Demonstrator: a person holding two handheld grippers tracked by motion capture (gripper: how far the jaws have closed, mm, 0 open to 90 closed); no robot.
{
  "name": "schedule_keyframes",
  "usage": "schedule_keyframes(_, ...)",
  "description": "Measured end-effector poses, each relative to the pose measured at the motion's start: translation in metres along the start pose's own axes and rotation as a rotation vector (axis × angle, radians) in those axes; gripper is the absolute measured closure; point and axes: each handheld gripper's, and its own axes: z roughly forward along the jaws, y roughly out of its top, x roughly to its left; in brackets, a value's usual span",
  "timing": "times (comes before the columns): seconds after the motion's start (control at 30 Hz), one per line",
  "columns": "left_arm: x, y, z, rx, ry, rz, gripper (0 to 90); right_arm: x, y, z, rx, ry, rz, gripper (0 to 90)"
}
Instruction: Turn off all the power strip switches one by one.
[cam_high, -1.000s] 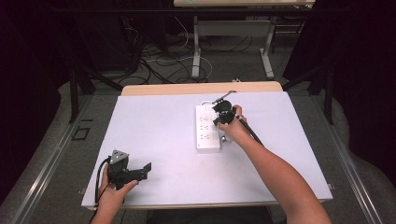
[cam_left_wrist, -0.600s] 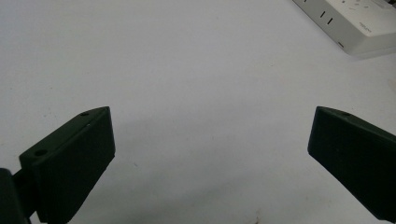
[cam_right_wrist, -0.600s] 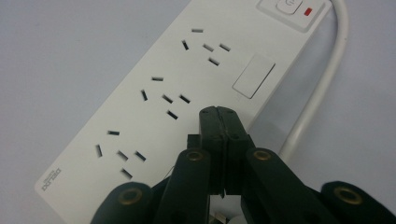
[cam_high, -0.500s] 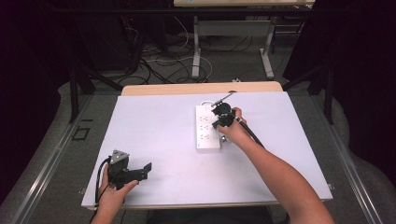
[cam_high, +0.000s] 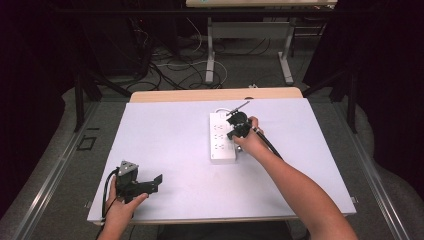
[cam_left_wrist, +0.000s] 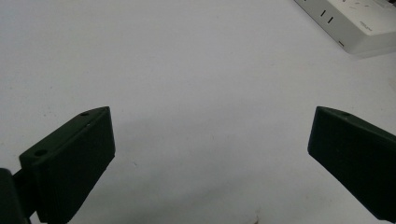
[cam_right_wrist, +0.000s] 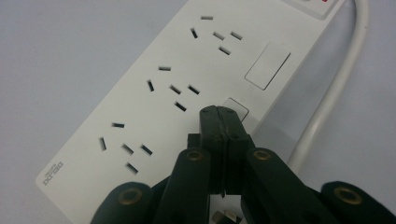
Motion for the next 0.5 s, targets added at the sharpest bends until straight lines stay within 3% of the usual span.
schedule_keyframes(0.13,-0.0001,0.0000,0.0001,0.001,0.000,0.003,0.6,0.0007,-0.0009,-0.0002,-0.003,-0.004,0.015,90.0)
schedule_keyframes(0.5,0.0000,0.0000,0.0005,0.000,-0.003,0.000,0.6,0.0012,-0.0024,-0.0021,0.001,0.000,0.000,90.0)
